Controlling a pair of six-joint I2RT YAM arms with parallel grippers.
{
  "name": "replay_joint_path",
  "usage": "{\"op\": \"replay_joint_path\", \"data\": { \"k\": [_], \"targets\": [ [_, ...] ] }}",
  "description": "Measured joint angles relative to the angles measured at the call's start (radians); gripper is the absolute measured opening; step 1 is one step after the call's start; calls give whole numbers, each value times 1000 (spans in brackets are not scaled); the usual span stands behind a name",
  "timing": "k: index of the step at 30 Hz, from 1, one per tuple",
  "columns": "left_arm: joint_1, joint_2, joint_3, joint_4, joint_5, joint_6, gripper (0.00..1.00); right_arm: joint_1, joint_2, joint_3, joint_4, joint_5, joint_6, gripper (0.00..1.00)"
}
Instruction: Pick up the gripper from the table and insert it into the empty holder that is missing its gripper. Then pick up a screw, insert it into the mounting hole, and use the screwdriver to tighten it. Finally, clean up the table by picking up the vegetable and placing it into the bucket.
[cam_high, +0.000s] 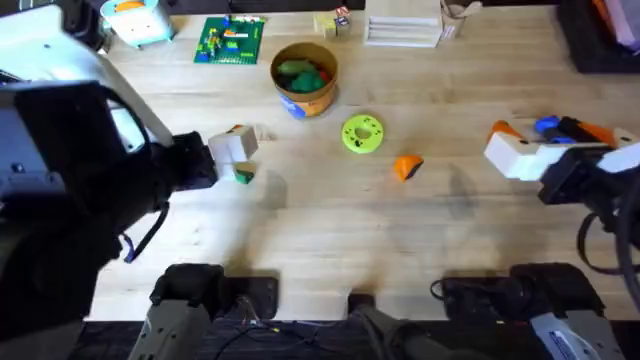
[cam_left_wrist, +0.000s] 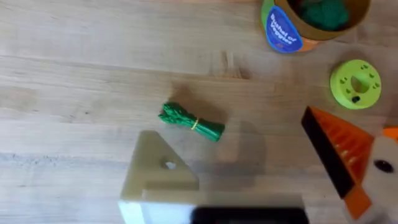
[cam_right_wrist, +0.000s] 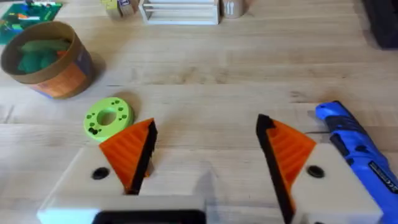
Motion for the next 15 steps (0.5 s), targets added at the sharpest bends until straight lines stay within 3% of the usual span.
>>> {"op": "replay_joint_path", "data": {
  "k": [4,10,11,15],
  "targets": [
    [0,160,34,-10,46,-7,992,0,103,81,-26,-11,1,991],
    [0,335,34,-21,90,-25,993,0,146,85,-39,-12,4,991],
    [0,354,34,-20,101,-34,936,0,146,85,-39,-12,5,991],
    [0,402,34,-18,127,-38,319,0,146,85,-39,-12,5,991]
  ]
}}
